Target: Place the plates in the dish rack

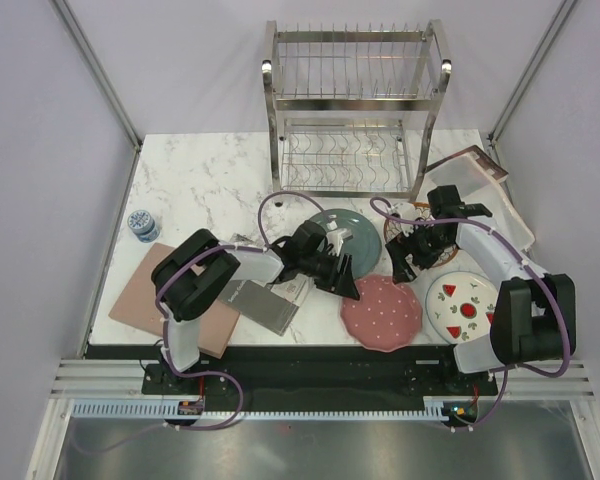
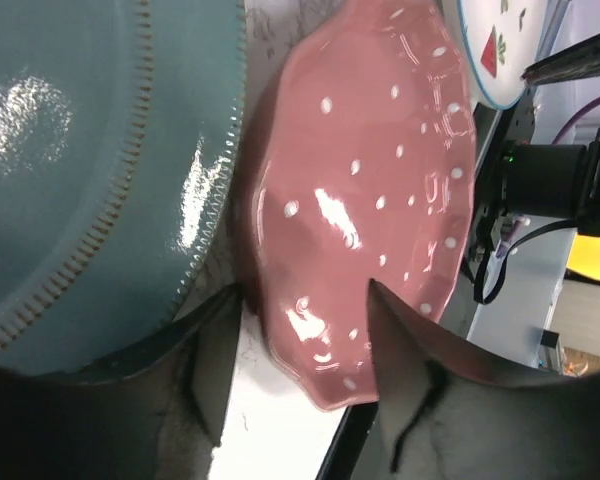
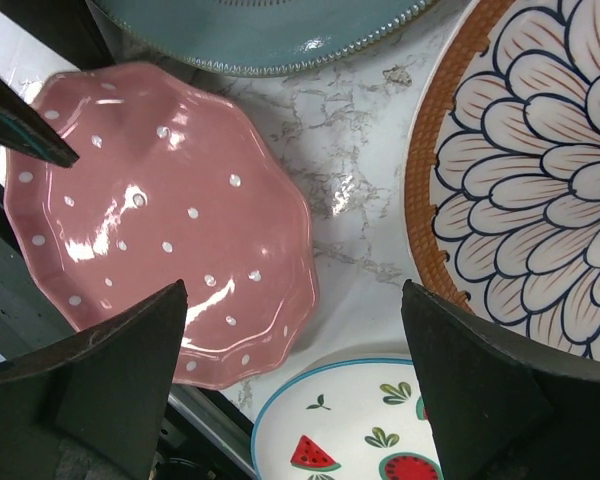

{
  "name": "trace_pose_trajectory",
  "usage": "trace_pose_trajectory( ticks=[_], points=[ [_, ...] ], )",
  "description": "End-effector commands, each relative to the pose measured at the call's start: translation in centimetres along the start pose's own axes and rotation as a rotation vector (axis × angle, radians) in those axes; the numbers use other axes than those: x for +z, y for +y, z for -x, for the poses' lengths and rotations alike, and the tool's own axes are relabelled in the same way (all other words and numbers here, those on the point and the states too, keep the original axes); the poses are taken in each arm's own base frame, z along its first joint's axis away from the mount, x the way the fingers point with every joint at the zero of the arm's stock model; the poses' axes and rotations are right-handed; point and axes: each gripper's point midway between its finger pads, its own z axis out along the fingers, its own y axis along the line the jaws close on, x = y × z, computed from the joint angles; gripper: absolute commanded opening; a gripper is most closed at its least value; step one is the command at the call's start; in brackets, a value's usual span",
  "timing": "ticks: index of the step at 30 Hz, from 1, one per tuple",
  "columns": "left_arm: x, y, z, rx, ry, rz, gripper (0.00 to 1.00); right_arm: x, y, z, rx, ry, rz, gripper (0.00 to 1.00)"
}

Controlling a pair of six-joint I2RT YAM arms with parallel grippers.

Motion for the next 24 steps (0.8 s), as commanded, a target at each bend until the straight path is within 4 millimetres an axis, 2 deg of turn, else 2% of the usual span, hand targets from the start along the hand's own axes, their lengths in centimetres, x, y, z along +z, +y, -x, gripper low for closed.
trace_pose_trajectory(
  ticks=[1,3,7,10,12,13,14,16,17,19,20,21,24],
  points=[
    [1.2,0.2,-1.2,-0.051,0.053,-0.002,0.52,-1.3,-0.1,1.1,-0.034,-0.052,-0.013,0.95],
    [0.8,0.2,-1.4,-0.028,0.065,-0.004,0.47,-1.4,-0.1,1.2,-0.039,-0.055,-0.013,0.95],
    [-0.1,0.0,-2.2,-0.016,0.108,-0.027,0.22,-1.3,-0.1,1.5,-0.039,-0.062,-0.005,0.95],
    [-0.7,0.4,-1.9,-0.029,0.105,-0.039,0.12,-1.1,-0.2,1.9,-0.028,-0.063,0.008,0.96],
    [-1.8,0.3,-0.9,-0.036,0.076,-0.053,0.07,-1.4,-0.3,2.5,-0.028,-0.073,0.008,0.96],
    [-2.5,-0.3,-0.6,-0.035,0.076,-0.090,0.07,-1.5,-0.3,2.8,-0.035,-0.078,0.008,0.96],
    [-3.8,-0.9,0.7,-0.012,0.039,-0.109,0.06,-1.9,-0.3,3.5,-0.045,-0.096,0.013,0.96],
    [-5.3,-1.6,1.4,-0.009,0.029,-0.140,0.03,-2.2,-0.1,4.2,-0.063,-0.116,0.022,0.96],
    [-6.5,-1.9,2.5,0.002,-0.001,-0.149,0.03,-2.6,-0.1,5.1,-0.076,-0.135,0.030,0.95],
    [-7.8,-2.4,3.5,0.005,-0.013,-0.150,0.02,-3.0,0.3,5.9,-0.084,-0.142,0.060,0.95],
    [-8.5,-2.4,4.2,0.019,-0.035,-0.140,0.02,-3.4,0.2,7.2,-0.098,-0.147,0.076,0.95],
    [-9.3,-3.1,5.2,0.046,-0.064,-0.137,0.02,-3.6,1.3,7.2,-0.074,-0.132,0.140,0.95],
    [-10.6,-4.3,6.2,0.101,-0.103,-0.125,0.02,-3.9,2.7,8.7,-0.015,-0.102,0.298,0.93]
  ],
)
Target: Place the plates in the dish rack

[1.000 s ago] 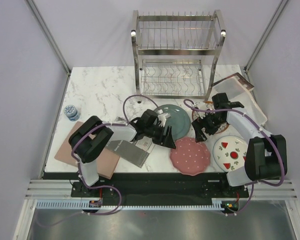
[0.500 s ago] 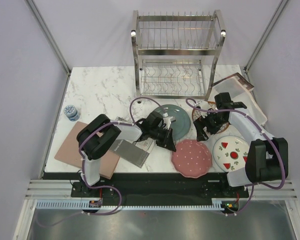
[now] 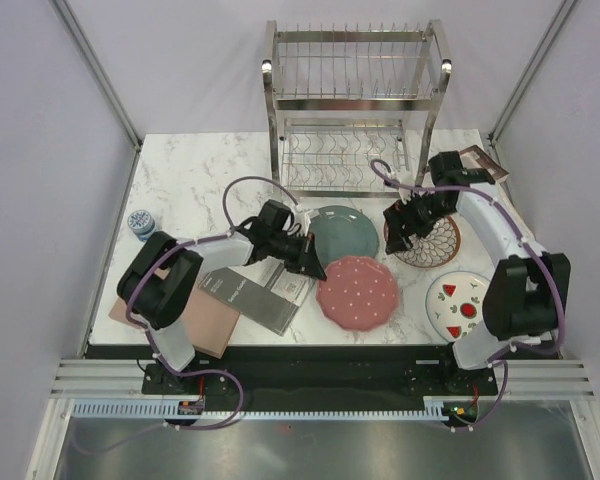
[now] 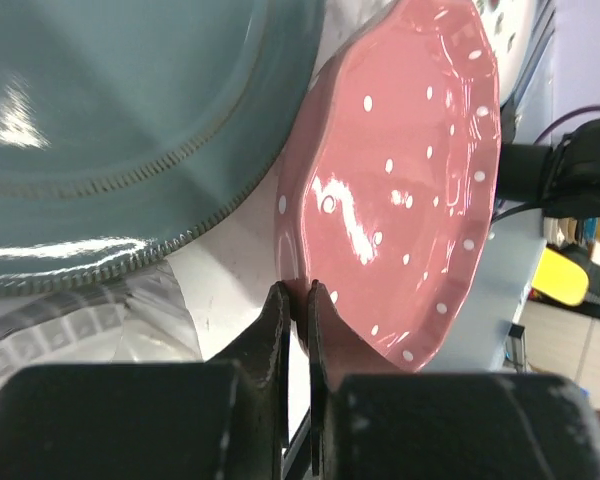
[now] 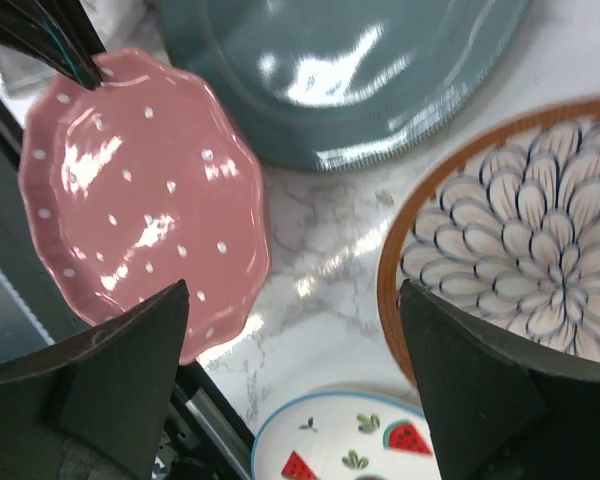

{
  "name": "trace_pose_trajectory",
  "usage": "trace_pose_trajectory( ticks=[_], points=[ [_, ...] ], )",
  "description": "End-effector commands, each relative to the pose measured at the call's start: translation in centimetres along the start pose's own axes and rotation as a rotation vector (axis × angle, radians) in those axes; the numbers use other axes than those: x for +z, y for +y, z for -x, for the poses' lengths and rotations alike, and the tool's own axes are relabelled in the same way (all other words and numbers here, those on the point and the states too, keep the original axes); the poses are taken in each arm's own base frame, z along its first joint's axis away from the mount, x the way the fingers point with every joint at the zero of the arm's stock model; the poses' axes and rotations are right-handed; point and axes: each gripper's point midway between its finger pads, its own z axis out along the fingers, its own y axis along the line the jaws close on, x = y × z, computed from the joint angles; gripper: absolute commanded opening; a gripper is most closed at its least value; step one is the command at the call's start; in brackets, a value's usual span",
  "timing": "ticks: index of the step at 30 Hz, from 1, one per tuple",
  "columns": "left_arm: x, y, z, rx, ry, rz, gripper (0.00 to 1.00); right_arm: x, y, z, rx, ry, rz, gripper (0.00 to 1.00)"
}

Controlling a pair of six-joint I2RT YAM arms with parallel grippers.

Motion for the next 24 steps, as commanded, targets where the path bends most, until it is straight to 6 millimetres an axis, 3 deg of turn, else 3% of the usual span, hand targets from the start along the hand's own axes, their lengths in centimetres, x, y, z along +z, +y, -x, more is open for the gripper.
trace_pose_trajectory(
  ticks=[1,6,17,24],
  points=[
    [-3.8,-7.3,4.0,0.204,-0.103,-0.159,0.02,0.4,2.9,2.3,0.069,0.016,0.280,0.90],
    [-5.1,-7.8,4.8,0.258,-0.152,-0.129,0.02,0.6,3.4,3.2,0.090,0.051,0.351,0.89],
    [-6.0,-7.4,6.6,0.305,-0.204,-0.098,0.02,1.0,7.2,0.7,0.120,0.146,0.492,0.91],
    [-6.2,-8.0,7.9,0.326,-0.229,-0.104,0.02,2.5,8.8,-1.4,0.111,0.241,0.535,0.89]
  ],
)
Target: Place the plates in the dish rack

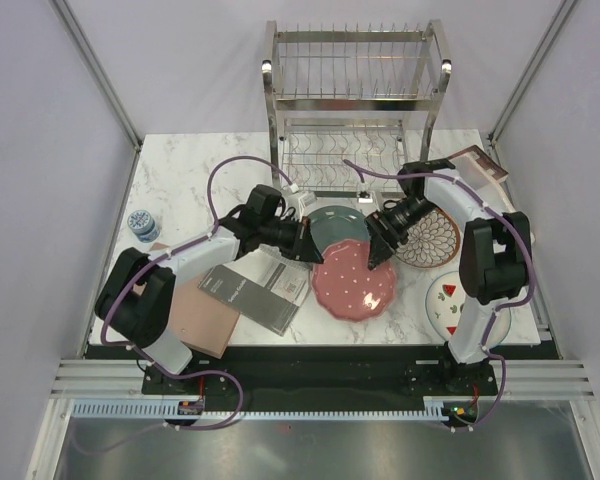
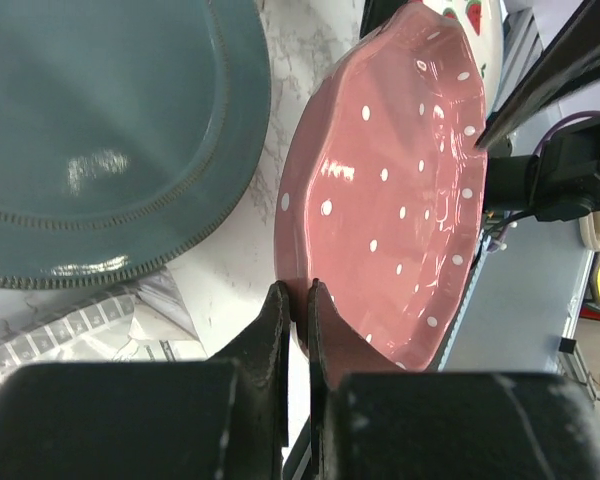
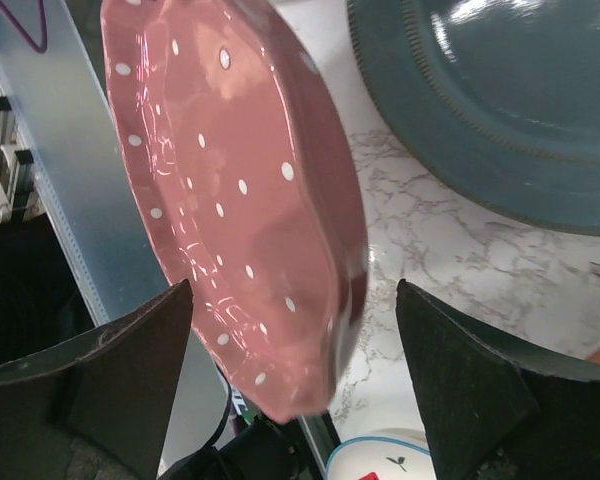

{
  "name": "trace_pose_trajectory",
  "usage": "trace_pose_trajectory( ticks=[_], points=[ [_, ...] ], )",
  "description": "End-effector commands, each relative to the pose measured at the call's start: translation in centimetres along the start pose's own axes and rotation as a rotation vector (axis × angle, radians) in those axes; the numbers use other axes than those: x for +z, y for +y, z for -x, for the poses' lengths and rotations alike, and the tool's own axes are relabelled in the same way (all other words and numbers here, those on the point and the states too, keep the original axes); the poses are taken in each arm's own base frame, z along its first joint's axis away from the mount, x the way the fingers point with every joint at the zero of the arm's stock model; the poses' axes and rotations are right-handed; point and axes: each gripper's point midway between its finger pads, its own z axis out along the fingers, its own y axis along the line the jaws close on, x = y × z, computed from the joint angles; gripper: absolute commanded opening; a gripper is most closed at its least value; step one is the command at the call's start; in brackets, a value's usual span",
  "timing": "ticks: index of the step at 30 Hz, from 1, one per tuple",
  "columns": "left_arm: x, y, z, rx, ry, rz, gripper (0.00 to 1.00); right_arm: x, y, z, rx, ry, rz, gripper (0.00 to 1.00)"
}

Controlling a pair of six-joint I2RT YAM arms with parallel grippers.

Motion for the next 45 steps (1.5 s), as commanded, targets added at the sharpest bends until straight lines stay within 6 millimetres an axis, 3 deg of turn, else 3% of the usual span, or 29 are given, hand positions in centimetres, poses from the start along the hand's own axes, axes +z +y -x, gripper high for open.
trace_pose_trajectory(
  ticks=[1,6,7,12,13,14,15,16,17,20,23,26,27,28,30,31,33,34,35,36,37,38,40,41,42,43,44,45],
  points=[
    [-1.2,-4.1,5.0,0.130,-0.111,-0.131,0.02,0.8,3.2,-1.9,0.041,0.073,0.116,0.87],
    [-0.9,-3.7,5.0,0.124,-0.109,-0.125,0.02,0.9,3.3,-1.0,0.027,0.056,0.130,0.70],
    [-0.8,-3.5,5.0,0.122,-0.108,-0.120,0.02,0.9,3.3,-1.0,0.021,0.055,0.127,0.60],
    [-0.4,-2.2,5.0,0.116,-0.113,-0.060,0.04,0.4,3.5,-0.9,0.006,0.051,0.104,0.32],
    [-0.3,-1.9,4.9,0.118,-0.111,-0.052,0.04,0.2,3.7,-0.9,0.001,0.049,0.100,0.16],
    [-0.2,-1.5,4.7,0.115,-0.107,-0.044,0.06,0.2,3.8,-1.0,-0.003,0.051,0.095,0.08],
    [-0.1,-1.1,4.7,0.111,-0.110,-0.025,0.12,0.0,3.8,-0.9,-0.004,0.047,0.090,0.01],
    [-0.1,-0.5,4.6,0.106,-0.110,-0.004,0.21,-0.2,3.9,-0.8,-0.013,0.045,0.080,0.00],
    [-0.1,0.1,4.7,0.100,-0.112,0.020,0.37,-0.5,3.9,-0.7,-0.016,0.045,0.064,0.00],
    [-1.8,2.5,5.8,0.102,-0.158,0.143,0.55,-2.5,4.4,1.0,-0.077,-0.008,-0.010,0.00],
    [-5.5,3.9,7.6,0.148,-0.217,0.255,0.65,-6.0,5.6,3.5,-0.158,-0.089,-0.131,0.00],
    [-9.6,3.5,8.4,0.260,-0.273,0.340,0.73,-10.0,8.2,6.8,-0.276,-0.205,-0.244,0.00],
    [-11.5,2.4,9.1,0.327,-0.320,0.376,0.75,-11.2,9.3,7.6,-0.301,-0.243,-0.269,0.00],
    [-12.2,2.5,8.8,0.399,-0.315,0.402,0.77,-13.2,10.6,9.5,-0.370,-0.313,-0.323,0.00],
    [-13.9,2.5,9.6,0.451,-0.368,0.480,0.81,-16.0,12.6,11.4,-0.408,-0.417,-0.395,0.00],
    [-14.8,2.3,10.0,0.482,-0.398,0.507,0.82,-18.9,13.9,13.9,-0.488,-0.521,-0.488,0.00],
    [-15.9,2.2,11.2,0.507,-0.450,0.553,0.81,-22.6,16.8,15.8,-0.517,-0.689,-0.578,0.00],
    [-16.4,2.0,11.8,0.518,-0.474,0.567,0.81,-25.8,17.6,18.4,-0.586,-0.830,-0.682,0.00],
    [-16.8,1.8,12.6,0.530,-0.507,0.581,0.81,-27.8,18.5,19.2,-0.588,-0.929,-0.735,0.00],
    [-17.3,2.1,13.1,0.529,-0.530,0.613,0.81,-30.6,21.3,19.1,-0.627,-1.064,-0.793,0.00],
    [-17.6,2.0,13.8,0.533,-0.550,0.627,0.80,-32.8,21.9,21.0,-0.639,-1.238,-0.815,0.00],
    [-17.9,1.9,14.4,0.541,-0.571,0.637,0.80,-35.5,21.7,20.9,-0.590,-1.364,-0.915,0.00],
    [-18.4,2.0,15.1,0.551,-0.592,0.662,0.80,-38.7,23.3,21.4,-0.605,-1.565,-0.977,0.00],
    [-18.5,2.0,15.3,0.555,-0.598,0.668,0.80,-40.8,22.4,21.1,-0.509,-1.651,-1.066,0.00],
    [-18.5,1.9,15.5,0.566,-0.607,0.669,0.80,-41.5,20.8,21.8,-0.412,-1.706,-1.113,0.00],
    [-18.4,2.2,15.3,0.565,-0.601,0.670,0.80,-43.8,21.7,21.8,-0.377,-1.809,-1.139,0.00],
    [-18.3,2.2,15.2,0.563,-0.600,0.667,0.80,-44.8,21.3,22.0,-0.312,-1.867,-1.141,0.00],
    [-18.2,2.1,15.1,0.555,-0.602,0.662,0.80,-45.5,19.1,22.4,-0.214,-1.896,-1.204,0.00]
  ],
)
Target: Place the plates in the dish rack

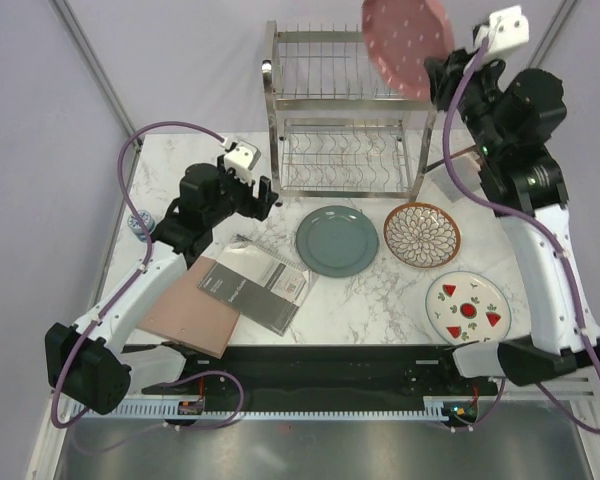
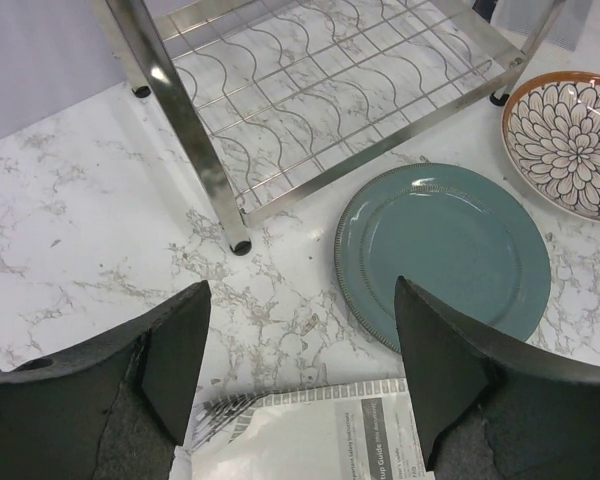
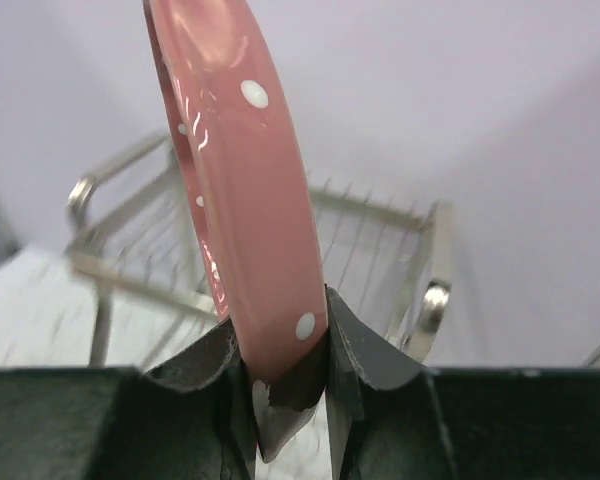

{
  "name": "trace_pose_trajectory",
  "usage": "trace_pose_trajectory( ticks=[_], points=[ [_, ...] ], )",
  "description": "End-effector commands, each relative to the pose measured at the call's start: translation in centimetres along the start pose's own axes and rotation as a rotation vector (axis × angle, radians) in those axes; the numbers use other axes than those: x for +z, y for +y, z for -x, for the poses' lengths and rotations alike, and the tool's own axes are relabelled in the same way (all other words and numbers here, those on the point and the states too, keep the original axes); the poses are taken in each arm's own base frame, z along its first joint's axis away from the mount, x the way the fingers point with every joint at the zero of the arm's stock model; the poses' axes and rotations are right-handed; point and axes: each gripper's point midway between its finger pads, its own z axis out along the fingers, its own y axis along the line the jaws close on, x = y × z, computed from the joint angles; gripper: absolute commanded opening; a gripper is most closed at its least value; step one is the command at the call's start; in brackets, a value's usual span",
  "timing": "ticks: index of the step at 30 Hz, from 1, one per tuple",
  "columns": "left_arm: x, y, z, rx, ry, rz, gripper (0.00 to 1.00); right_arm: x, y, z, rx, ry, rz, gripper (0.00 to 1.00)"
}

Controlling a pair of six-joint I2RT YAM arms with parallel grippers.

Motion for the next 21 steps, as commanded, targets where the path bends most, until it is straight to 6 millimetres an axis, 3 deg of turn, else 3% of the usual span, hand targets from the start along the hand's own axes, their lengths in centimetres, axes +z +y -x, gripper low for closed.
trace_pose_trajectory(
  ticks=[1,5,10,21],
  points=[
    [0.0,0.9,1.5,0.048,-0.068,0.044,0.80,2.3,-9.1,9.7,0.225,-0.450,-0.498,0.00],
    [-0.1,0.4,0.5,0.016,-0.060,0.025,0.80,4.1,-10.8,9.6,0.198,-0.473,-0.594,0.00],
    [-0.1,0.2,-0.3,-0.015,-0.056,0.022,0.80,6.9,-12.8,7.3,0.176,-0.389,-0.718,0.00],
    [0.8,0.6,-1.7,-0.009,-0.035,0.038,0.80,10.0,-12.4,2.5,0.087,-0.258,-0.756,0.00]
  ],
)
